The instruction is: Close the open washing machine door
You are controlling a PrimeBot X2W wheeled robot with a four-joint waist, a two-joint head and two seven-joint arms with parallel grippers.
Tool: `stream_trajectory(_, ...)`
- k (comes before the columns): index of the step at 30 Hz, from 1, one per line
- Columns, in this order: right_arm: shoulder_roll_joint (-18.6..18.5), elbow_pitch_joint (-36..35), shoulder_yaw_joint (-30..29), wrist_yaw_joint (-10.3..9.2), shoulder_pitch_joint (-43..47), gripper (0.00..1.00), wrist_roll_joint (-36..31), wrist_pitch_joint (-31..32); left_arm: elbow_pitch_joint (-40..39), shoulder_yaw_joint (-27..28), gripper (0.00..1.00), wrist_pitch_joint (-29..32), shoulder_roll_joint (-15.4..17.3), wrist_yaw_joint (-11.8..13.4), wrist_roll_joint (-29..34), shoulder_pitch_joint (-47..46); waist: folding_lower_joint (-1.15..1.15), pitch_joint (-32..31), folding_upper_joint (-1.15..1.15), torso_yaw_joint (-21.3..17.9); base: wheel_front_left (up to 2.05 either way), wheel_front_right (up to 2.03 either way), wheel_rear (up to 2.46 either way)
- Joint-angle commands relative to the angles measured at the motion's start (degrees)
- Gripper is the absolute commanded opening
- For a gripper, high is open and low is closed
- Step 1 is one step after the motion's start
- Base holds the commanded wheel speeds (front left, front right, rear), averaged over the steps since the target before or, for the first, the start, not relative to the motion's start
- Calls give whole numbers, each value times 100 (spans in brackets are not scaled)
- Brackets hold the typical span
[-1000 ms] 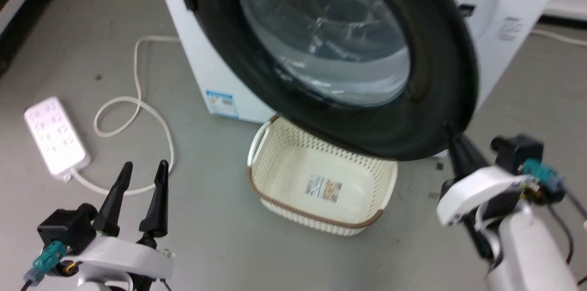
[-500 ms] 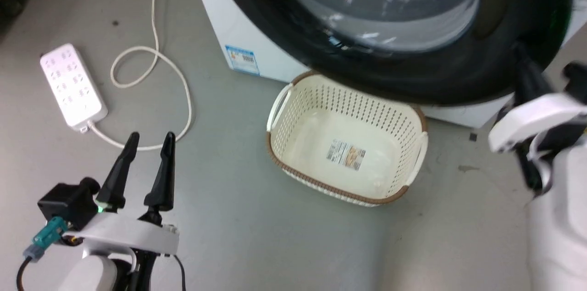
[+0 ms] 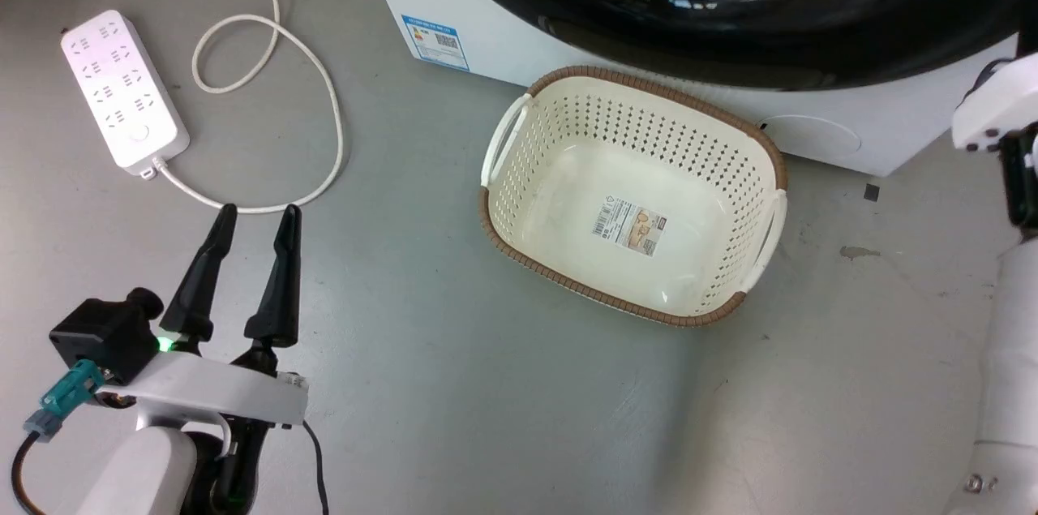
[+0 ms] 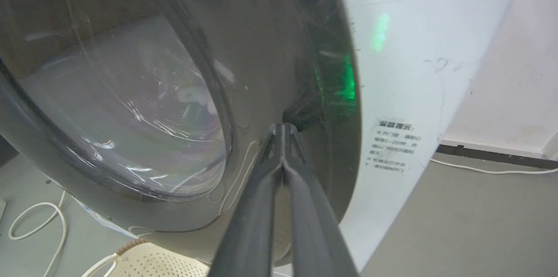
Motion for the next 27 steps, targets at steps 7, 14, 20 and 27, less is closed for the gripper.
stream_trajectory(7,-23,49,-232,-5,-472,0,-182,-57,59,69,100,-29,-38,-81,76,-117,-1,83,0,-37,0,0,0)
stream_trajectory(14,-23,139,-257,-5,-594,0,-180,-240,170,94,100,-30,-74,-124,114,-137,-1,-131,0,-172,0,0,0)
stream_trajectory(20,-23,124,300,-5,-66,0,177,-664,253,172,100,-31,-119,-33,203,97,-1,-860,0,-568,0,0,0)
stream_trajectory(27,-23,-566,717,-5,1018,0,777,-850,241,238,100,-29,-104,200,328,532,-1,-1730,0,-1187,0,0,0)
